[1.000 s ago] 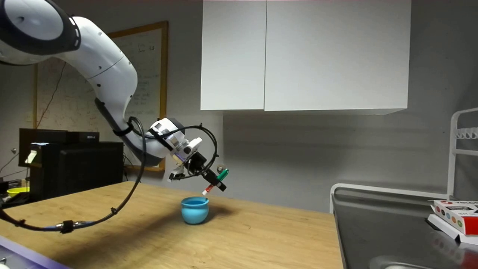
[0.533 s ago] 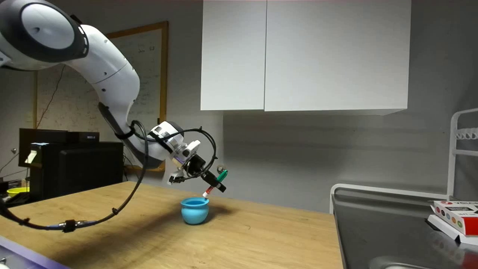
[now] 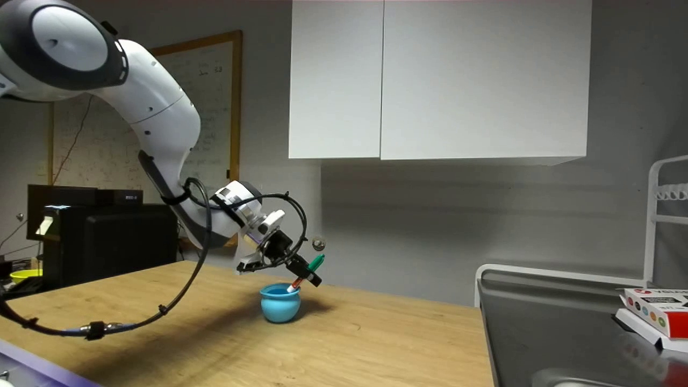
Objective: Put the marker inside the blue vessel
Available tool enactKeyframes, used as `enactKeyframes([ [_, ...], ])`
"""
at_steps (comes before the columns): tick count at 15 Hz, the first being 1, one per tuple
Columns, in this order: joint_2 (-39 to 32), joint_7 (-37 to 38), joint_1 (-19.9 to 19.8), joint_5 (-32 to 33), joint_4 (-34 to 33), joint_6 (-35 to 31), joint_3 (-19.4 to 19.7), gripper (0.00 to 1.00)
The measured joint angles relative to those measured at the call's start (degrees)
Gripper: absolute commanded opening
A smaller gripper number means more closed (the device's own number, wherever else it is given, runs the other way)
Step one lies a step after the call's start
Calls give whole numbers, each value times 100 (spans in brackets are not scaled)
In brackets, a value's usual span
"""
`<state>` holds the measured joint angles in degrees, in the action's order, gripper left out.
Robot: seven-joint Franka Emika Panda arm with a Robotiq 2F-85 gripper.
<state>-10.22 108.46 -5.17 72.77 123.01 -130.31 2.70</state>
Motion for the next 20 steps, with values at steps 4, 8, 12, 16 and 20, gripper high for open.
enactKeyframes([
  [4, 226, 192, 26, 32, 263, 16, 0, 2],
  [8, 424, 429, 61, 141, 557, 65, 0, 2],
  [12, 588, 627, 132, 297, 786, 265, -10, 2],
  [16, 681, 736, 256, 373, 866, 576, -38, 2],
  [20, 729, 742, 397, 387, 861, 875, -101, 2],
])
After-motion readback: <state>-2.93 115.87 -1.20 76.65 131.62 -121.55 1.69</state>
